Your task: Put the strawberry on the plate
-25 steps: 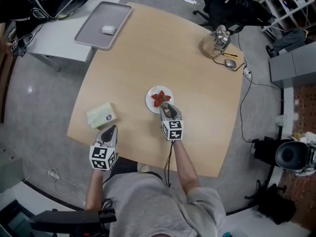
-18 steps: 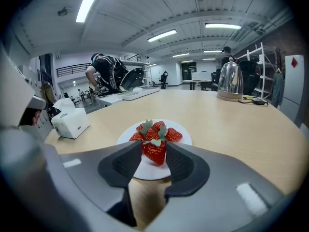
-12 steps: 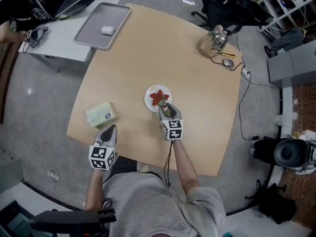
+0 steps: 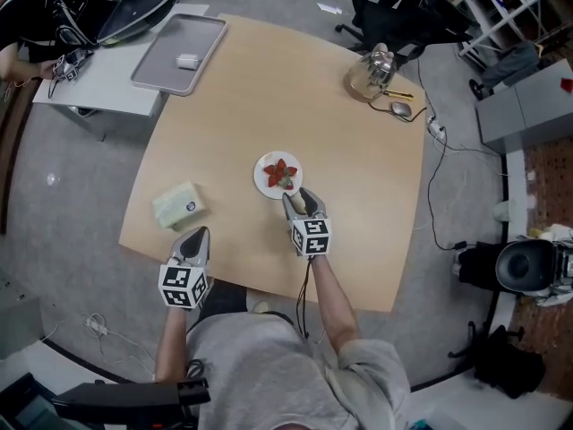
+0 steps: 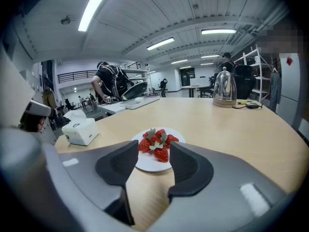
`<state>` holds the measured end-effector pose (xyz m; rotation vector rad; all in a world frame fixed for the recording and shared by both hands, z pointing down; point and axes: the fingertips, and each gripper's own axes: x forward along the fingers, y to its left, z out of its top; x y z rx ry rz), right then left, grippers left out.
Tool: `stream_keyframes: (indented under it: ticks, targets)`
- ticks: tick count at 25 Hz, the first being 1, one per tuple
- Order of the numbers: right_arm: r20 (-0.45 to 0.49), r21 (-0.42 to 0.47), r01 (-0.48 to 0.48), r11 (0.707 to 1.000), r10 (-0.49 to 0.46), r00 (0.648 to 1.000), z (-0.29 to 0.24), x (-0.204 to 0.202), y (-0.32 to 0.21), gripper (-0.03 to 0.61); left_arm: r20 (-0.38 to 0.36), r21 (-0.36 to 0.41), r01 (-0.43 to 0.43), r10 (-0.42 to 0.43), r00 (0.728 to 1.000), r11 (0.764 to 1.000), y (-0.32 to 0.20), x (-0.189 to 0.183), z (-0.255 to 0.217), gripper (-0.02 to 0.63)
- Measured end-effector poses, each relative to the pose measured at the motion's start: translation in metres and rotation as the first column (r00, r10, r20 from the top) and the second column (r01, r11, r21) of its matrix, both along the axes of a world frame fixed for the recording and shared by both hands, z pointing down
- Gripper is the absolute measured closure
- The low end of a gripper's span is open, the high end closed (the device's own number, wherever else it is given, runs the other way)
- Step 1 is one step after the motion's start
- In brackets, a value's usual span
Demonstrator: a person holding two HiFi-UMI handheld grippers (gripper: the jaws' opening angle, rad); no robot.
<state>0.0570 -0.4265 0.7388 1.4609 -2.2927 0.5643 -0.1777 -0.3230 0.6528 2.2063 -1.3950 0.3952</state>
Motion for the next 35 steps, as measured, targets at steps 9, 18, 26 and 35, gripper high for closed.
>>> stream_keyframes:
  ticks: [9, 18, 26, 35]
  targets:
    - [0.024, 0.037, -0.017, 0.999, 0.016, 1.0, -0.032, 0.013, 0.041, 0.38, -0.014, 0.025, -0.023, 0.024, 1.0, 0.999, 0.021, 0.017, -0.017, 0.594]
    - [0.045, 0.101, -0.055, 0.993, 0.051, 0.998, -0.066, 0.029, 0.076, 0.441, -0.024, 0.064, -0.057, 0.058, 0.998, 0.996, 0.042, 0.033, -0.032, 0.594]
    - [0.048, 0.161, -0.099, 0.982, 0.092, 0.995, -0.094, 0.046, 0.111, 0.497, -0.026, 0.091, -0.092, 0.095, 0.995, 0.992, 0.067, 0.043, -0.042, 0.594]
    - [0.04, 0.197, -0.119, 0.973, 0.113, 0.993, -0.114, 0.056, 0.163, 0.548, -0.024, 0.117, -0.144, 0.147, 0.989, 0.983, 0.096, 0.058, -0.055, 0.594]
